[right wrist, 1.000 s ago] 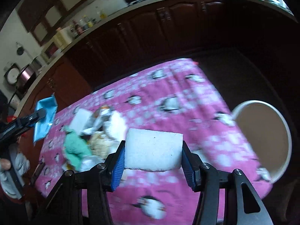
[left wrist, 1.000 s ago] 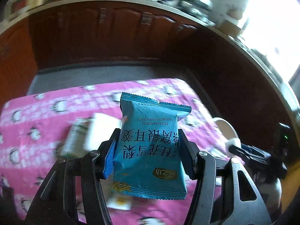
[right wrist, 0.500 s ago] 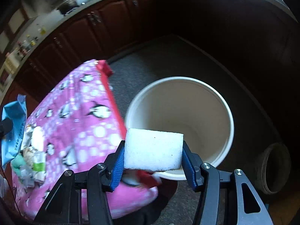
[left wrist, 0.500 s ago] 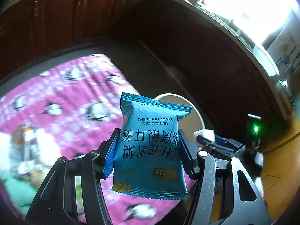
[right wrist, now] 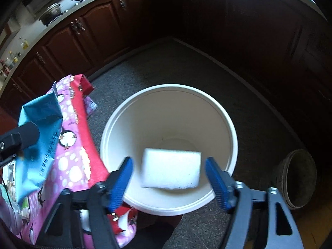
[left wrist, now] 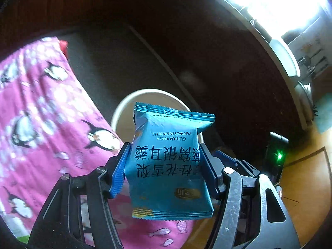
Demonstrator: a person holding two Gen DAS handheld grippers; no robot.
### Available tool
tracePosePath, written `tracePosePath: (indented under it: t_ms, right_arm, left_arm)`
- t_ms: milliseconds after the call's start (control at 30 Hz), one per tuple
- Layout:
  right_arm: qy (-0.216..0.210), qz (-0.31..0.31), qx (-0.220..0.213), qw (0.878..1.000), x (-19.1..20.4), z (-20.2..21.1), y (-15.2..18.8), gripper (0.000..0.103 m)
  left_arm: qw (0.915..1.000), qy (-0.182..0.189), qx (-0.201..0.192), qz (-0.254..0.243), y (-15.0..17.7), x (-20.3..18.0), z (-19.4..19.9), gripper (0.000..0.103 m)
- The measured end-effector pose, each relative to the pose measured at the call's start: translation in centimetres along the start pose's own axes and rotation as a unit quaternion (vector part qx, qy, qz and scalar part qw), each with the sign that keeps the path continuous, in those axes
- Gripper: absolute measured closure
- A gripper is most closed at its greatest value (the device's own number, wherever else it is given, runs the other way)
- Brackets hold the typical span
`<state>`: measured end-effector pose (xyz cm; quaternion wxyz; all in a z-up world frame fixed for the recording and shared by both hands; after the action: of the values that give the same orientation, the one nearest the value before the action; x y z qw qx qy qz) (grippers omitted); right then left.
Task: Collect trash
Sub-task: 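Carry both items over the white bucket and open both tools to drop them, then move both open tools back over the trash pile on the blanket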
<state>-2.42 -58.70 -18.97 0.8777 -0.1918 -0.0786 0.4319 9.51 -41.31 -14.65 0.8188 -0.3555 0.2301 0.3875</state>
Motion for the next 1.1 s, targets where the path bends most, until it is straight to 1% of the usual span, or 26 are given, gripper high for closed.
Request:
tracePosePath:
  t_ms: [33,67,167,300,433,533,633,767,967,1100]
  right_arm:
    - [0.000,-0.003,0.001,1.000,-0.1,-0.1,0.1,0.026]
    - [0.002,-0.006,0.003,1.000,-0.4,-0.1,0.1,0.026]
    - [0.007,-0.016,0.010,1.000,-0.9,-0.1,0.4,0.026]
    - [0.008,-0.021,0.009,1.000,-1.4,0.1,0.6,0.026]
    - [0.003,-0.013,0.008,1.000,-0.7,0.3,0.8,0.026]
    - [-0.003,-0.009,0.004,1.000,0.0,0.9,0.9,0.026]
    - [-0.009,-0.001,-0.004,1.000,0.9,1.9,1.1,0.026]
    - [-0.017,0.017,-0.022,0.999,2.5,3.9,1.3,0.026]
    - [-0.034,0.034,-0.047,0.998,4.8,6.6,1.0,0.025]
    - [-0.050,0.050,-0.063,0.995,7.0,8.5,1.0,0.024]
  left_arm:
    - [1.0000,0.002,0.004,0.001,0.1,0.2,-0.3,0.033]
    - [1.0000,0.001,0.007,0.001,0.3,0.3,-0.5,0.033]
    - [0.9999,-0.005,0.009,-0.001,0.6,0.6,-0.3,0.032]
    - [0.9999,-0.012,0.001,-0.005,0.4,0.6,0.7,0.032]
    - [0.9988,-0.041,-0.013,-0.023,1.0,0.5,2.2,0.032]
    - [0.9974,-0.060,-0.026,-0.028,1.6,0.8,3.6,0.032]
    - [0.9944,-0.089,-0.045,-0.034,2.2,0.9,5.5,0.032]
    - [0.9901,-0.115,-0.067,-0.044,2.8,0.8,7.8,0.032]
    - [0.9800,-0.162,-0.101,-0.055,4.0,1.1,11.2,0.032]
    - [0.9764,-0.171,-0.123,-0.047,4.8,1.5,13.8,0.032]
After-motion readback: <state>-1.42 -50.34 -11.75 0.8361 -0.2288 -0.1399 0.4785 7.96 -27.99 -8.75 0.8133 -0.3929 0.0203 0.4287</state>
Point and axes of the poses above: each gripper's, at about its wrist camera, not at the fingertips, and z roughly against the way its jaws point, x to its left, y to its underside, the point moved 4 cm from there along -z, roughly the way its jaws point, and after that the axes turned 12 degrees about y, right-handed, at the moved point
